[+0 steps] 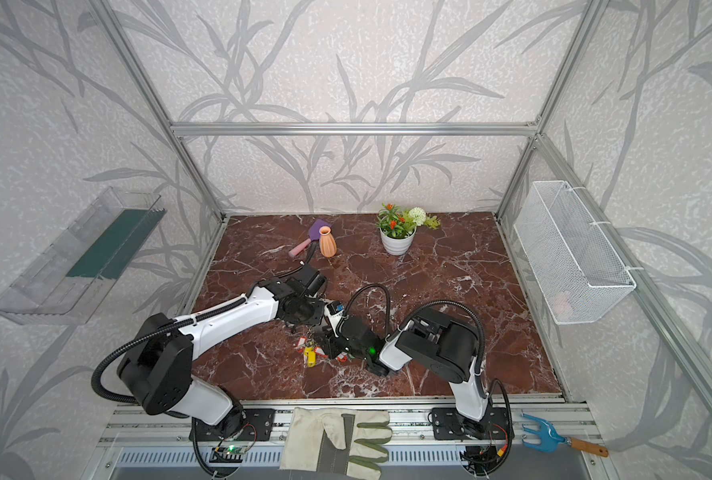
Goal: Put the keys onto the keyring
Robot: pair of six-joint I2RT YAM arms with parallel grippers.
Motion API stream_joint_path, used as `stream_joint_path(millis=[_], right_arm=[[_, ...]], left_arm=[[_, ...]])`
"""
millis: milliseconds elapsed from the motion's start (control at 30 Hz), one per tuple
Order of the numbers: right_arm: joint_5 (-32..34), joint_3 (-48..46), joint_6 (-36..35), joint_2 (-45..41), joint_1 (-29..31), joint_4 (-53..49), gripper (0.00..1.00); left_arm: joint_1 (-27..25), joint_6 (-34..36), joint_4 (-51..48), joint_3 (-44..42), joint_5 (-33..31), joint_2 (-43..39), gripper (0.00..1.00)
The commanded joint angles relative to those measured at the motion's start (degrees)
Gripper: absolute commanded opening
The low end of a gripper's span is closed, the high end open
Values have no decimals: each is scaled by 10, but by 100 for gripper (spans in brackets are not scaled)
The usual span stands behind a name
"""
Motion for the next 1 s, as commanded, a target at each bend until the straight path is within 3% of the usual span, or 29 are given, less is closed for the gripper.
stream_joint_path(millis=[0, 633, 967], right_arm=[[10, 22, -16, 18, 5, 24, 39], [-48, 35, -15, 24, 14, 56, 38], [-38, 51, -30, 30, 22, 39, 40]], left_arm=[[-1, -1, -8, 19, 8, -6, 0], [-1, 0, -4, 26, 17, 17, 0], [-1, 1, -2, 27, 22, 19, 0]])
